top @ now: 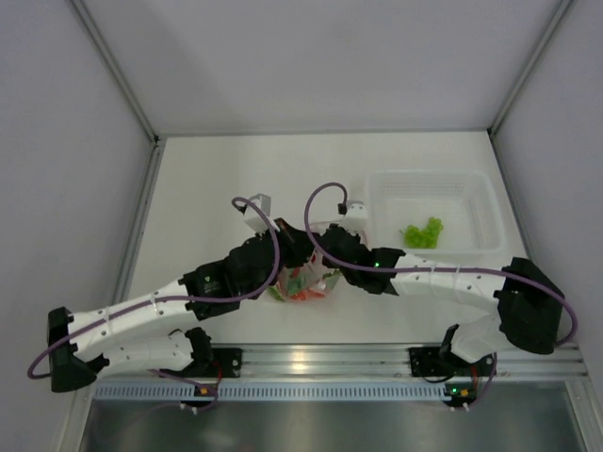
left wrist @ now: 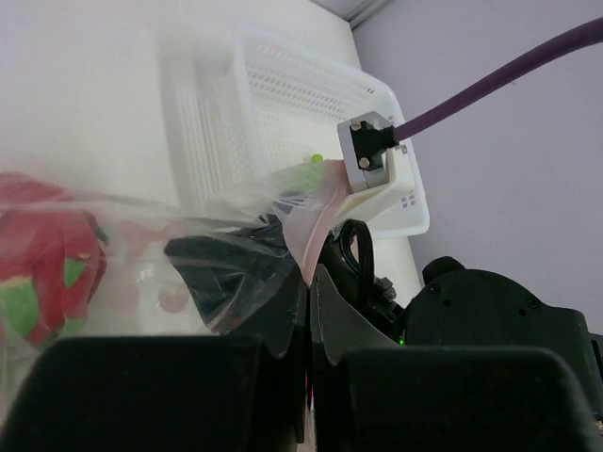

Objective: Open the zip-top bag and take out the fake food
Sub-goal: Pick up the fake fruit from the zipper food storage bag.

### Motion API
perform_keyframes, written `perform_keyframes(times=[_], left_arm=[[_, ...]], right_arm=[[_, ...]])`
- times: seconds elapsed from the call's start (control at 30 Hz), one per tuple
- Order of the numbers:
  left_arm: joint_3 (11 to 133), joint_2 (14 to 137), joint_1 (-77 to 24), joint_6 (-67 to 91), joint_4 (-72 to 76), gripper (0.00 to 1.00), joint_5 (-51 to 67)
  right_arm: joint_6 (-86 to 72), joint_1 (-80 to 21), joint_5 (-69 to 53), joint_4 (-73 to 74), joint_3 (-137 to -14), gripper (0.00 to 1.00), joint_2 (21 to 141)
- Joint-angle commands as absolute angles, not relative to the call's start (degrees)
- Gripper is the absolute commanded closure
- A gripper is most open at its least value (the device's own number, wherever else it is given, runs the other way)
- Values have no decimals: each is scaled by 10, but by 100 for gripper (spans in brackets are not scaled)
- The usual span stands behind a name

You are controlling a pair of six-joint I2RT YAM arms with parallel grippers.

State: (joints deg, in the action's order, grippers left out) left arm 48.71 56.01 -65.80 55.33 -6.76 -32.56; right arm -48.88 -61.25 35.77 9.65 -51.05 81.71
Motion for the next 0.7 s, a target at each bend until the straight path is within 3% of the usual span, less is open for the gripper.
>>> perform_keyframes(times=[0.0,0.33,0.57,0.67], left_arm=[[548,533,-659,514,-88,100,-354],[579,548,-637,518,-163,100,-348],[555,610,-494,527,-194,100,-209],[547,611,-485,505,-175,100,-194]], right_arm=[[-413,-605,361,207,-575,84,760],[-302,-554,273,377,-671,85,756],[-176,-549,113,457,-778,84,838],[-135,-547,54,481,-805,82,868]])
